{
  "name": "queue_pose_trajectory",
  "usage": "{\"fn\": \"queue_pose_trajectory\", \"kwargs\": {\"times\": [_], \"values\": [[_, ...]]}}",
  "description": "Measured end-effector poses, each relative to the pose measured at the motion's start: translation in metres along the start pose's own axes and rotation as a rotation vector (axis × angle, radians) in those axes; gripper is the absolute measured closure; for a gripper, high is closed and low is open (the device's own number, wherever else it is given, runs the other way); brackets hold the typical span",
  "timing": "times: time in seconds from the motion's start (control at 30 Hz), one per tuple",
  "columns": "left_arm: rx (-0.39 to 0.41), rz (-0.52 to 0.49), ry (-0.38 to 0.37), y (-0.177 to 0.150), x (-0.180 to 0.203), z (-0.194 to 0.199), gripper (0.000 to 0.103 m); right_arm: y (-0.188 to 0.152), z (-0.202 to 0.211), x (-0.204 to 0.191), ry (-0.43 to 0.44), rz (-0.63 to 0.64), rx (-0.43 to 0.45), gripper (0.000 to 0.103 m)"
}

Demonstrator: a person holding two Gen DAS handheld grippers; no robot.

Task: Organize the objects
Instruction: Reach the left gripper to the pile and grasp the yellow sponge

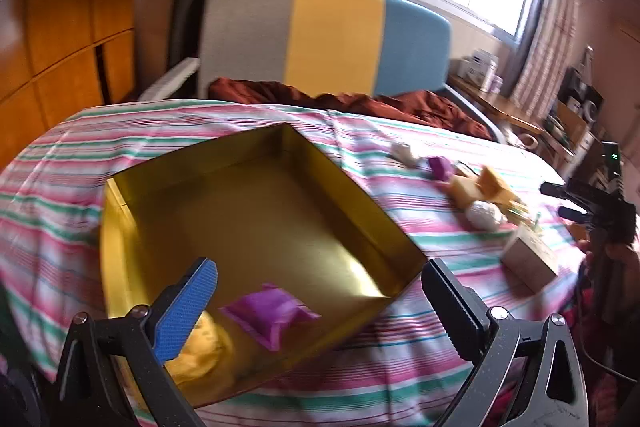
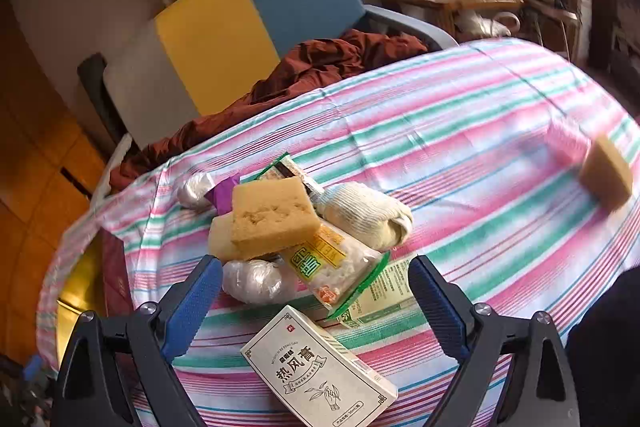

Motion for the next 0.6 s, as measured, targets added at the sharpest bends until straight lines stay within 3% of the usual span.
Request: {"fn": "queue_pose_trajectory", "kwargs": {"times": [0.17,0.47,0.6], "values": [[-0.046,-0.083,-0.044,0.005,0.044,-0.021,0.000,0.007,0.009,0.016,0.065,-0.120,0.036,0.007],[-0.078,-0.225,-0.131,0.023,0.119,-0.053,0.000,0.009,0.010,0.021,0.106,-0.170,0.044,0.007],[-0.080,-0.338,-0.135,0.039,0.154,-0.070,0.000,0.010,0.010,0.029,0.142,-0.221,0.046,0.007]]}}
Point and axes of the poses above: each gripper's, at about its wrist camera, not at the fingertips, and z roughly against the way its jaws point, x to its right, y to its top, the point moved 7 cm from there along -z, roughly the way its jaws point, and after that the axes turned 3 degrees about -x, right-handed, at the moved point
